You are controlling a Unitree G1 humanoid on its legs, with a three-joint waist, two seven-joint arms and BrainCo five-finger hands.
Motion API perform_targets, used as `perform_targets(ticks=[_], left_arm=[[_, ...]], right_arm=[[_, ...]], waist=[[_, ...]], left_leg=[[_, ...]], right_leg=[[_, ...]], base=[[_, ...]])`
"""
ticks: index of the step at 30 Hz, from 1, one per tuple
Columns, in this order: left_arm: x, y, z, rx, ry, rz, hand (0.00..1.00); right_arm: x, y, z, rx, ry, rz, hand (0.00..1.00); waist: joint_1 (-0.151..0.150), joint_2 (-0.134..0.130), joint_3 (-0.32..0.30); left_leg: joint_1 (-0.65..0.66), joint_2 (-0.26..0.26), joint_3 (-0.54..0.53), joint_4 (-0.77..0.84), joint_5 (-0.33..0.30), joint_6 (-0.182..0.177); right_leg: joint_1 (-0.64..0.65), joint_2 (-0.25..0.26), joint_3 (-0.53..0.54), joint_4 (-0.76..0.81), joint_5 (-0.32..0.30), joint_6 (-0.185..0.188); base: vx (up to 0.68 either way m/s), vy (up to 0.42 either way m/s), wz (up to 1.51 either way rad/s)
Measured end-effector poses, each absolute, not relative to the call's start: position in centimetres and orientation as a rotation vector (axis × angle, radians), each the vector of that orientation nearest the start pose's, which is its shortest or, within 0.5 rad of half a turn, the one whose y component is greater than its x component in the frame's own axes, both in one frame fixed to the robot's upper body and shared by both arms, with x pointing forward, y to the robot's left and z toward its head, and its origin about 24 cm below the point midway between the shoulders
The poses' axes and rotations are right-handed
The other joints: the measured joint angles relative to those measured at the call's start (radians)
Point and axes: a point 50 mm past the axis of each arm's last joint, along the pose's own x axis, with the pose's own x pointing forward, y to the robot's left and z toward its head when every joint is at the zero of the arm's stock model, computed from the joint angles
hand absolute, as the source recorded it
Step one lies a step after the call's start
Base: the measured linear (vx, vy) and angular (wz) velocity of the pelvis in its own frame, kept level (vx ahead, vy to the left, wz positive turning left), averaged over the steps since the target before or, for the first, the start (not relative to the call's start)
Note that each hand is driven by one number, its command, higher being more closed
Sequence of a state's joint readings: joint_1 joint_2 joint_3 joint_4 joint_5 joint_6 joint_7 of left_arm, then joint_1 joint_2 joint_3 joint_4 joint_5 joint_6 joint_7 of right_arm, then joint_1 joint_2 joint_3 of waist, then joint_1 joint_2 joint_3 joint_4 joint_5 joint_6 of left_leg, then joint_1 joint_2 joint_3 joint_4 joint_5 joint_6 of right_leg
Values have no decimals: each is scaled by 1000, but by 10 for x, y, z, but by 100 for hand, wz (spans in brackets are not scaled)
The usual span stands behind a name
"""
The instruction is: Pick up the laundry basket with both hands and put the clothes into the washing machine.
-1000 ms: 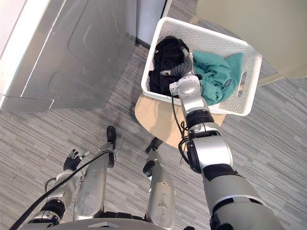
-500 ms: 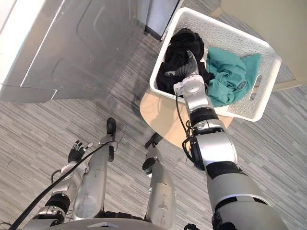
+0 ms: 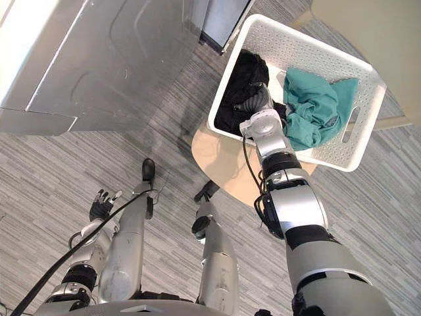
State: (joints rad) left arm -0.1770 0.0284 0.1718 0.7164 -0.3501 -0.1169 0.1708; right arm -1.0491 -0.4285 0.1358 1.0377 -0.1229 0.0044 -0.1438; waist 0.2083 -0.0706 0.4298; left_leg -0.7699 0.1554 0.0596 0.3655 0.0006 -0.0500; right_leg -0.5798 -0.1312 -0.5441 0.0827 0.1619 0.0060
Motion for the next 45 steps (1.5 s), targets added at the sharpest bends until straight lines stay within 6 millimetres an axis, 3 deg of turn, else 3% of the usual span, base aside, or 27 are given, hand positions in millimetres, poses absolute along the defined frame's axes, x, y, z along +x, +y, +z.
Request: perform_targets(ticks=[6,15,23,27,32,41,45], left_arm=[[248,190,-66,-321,436,404,0],[246,187,-70,-333,468,401,0],[234,192,-86,-321,556,421,0],[226,195,-94,-321,600,439,0],[214,195,-105,-309,668,438,0],[173,188,-129,-190,817,340,0],[179,176,-113,-156,720,214,0]], right_arm=[[412,-210,163,-501,-9,-195,100],[409,-215,153,13,18,-260,100],[408,-206,176,372,-118,-254,100],[407,-200,174,508,-137,-249,100],[393,-201,152,625,-156,-262,100],[347,-214,97,608,-134,-309,100],[335,-223,86,572,-124,-317,100]], waist=[[-3,0,0],[-11,-3,-2],[-32,-7,-12],[-47,-8,-15],[-48,-14,-49],[-99,-15,-204],[-121,-12,-261]], left_leg=[[10,4,1,0,1,-1],[82,4,19,-21,3,-2],[181,10,54,-55,11,-10],[250,11,59,-72,11,-11],[344,6,76,-112,14,-19],[522,-21,104,-235,27,-24],[577,-27,108,-265,27,-25]], right_leg=[[6,6,6,3,0,-1],[62,-2,15,9,-5,-5],[102,-14,43,62,-38,-9],[154,-20,43,84,-62,-6],[209,-30,54,112,-92,-1],[324,-39,73,95,-123,20],[377,-22,92,39,-105,30]], base=[[1,-4,-2],[0,0,0],[17,-17,-6],[38,-17,2],[24,-3,0],[72,22,-2],[82,29,-12]])
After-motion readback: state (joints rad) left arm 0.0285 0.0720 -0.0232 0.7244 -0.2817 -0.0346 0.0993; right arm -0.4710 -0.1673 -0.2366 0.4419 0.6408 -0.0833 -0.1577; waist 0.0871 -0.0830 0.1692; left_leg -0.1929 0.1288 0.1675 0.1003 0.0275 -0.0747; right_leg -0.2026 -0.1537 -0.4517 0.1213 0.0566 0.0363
